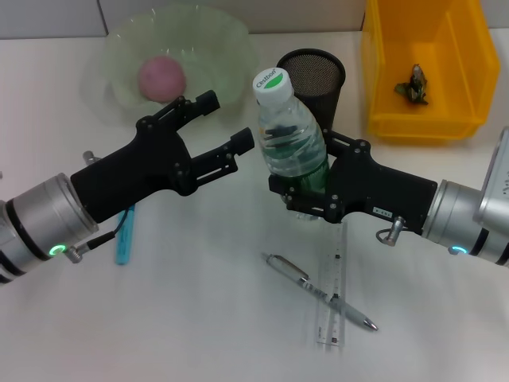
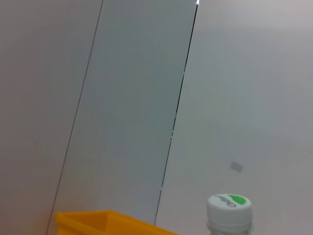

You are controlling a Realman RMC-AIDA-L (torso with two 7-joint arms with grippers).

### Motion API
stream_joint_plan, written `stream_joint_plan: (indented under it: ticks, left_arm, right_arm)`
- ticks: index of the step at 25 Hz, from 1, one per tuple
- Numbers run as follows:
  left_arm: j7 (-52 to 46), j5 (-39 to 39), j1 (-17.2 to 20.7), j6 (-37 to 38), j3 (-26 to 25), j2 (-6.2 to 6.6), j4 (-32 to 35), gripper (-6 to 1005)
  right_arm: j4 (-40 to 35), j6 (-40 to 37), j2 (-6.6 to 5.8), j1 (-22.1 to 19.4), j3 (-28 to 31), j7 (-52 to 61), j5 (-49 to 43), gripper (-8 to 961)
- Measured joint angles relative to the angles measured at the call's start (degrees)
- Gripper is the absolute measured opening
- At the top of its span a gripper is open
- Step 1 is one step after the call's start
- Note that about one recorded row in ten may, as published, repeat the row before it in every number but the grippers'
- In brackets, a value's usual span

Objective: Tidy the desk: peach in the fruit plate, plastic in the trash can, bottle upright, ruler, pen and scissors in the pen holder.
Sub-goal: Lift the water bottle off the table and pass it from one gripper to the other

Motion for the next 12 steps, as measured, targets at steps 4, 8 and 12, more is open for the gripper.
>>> stream_joint_plan:
  ticks: [4,8,12]
  left_arm:
    - [0.0,0.0,-0.8,-0.2,0.0,0.0,-0.5,777]
    - [0.0,0.0,-1.9,-0.9,0.0,-0.07,-1.0,775]
    - [0.0,0.0,-2.5,-1.3,0.1,-0.08,-1.4,774]
  right_arm:
    - [0.9,0.0,-0.01,0.7,0.0,-0.1,0.0,753]
    - [2.3,0.3,0.0,1.7,0.0,-1.2,0.0,753]
    - [2.9,0.8,0.0,2.5,0.0,-1.2,0.0,753]
